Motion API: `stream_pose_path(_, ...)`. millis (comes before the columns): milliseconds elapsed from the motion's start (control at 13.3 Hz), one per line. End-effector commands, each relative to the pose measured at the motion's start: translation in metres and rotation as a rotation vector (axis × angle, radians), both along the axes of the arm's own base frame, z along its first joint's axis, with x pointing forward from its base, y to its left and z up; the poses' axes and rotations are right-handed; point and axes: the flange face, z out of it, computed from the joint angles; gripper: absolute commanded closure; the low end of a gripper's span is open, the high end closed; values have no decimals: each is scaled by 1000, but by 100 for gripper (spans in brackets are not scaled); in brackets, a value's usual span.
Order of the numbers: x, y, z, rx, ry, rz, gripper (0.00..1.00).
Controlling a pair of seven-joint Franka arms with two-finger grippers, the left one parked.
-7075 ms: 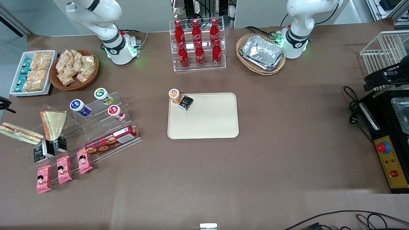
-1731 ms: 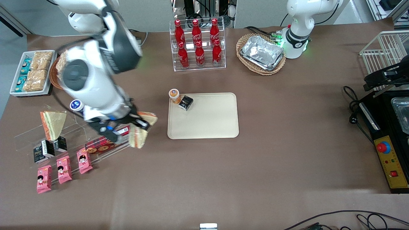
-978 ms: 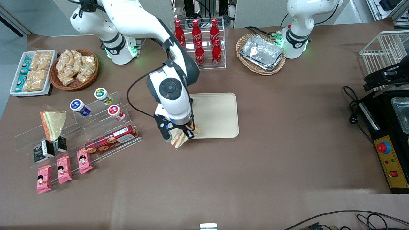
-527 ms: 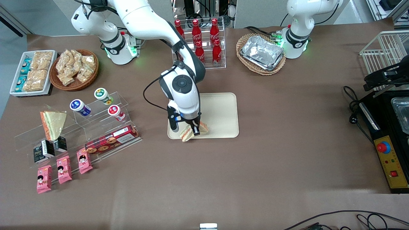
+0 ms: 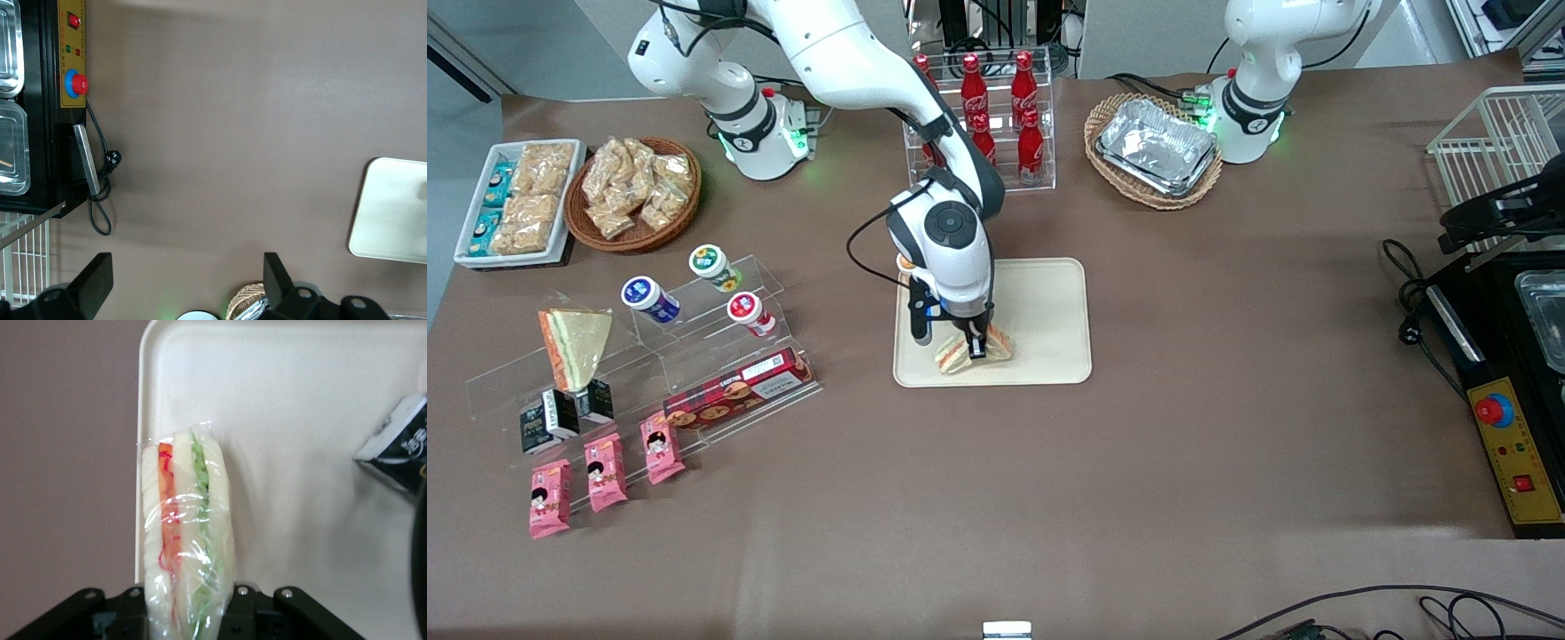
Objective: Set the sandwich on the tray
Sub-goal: 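Lower the sandwich onto the cream tray and open the right gripper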
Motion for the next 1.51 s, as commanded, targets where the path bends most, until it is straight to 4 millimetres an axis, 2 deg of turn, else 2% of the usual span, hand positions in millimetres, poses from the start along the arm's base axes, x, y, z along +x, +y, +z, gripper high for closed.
stream_pose_path(0, 3, 6, -2, 62, -19, -81, 100)
stream_pose_path(151, 3, 6, -8, 68, -23, -89, 100)
stream_pose_path(376, -8, 15, -25, 65, -18, -69, 100)
stream_pose_path(452, -8, 16, -27, 62, -19, -67, 84)
stream_pose_path(527, -7, 17, -27, 62, -21, -65, 80)
stream_pose_path(602, -7, 18, -28, 61, -22, -64, 59)
stream_pose_path(677, -7, 18, -31, 58, -21, -65, 19)
stream_pose_path(753, -6, 18, -31, 58, -22, -67, 0)
stream_pose_path(1430, 5, 15, -15, 76, -28, -76, 0)
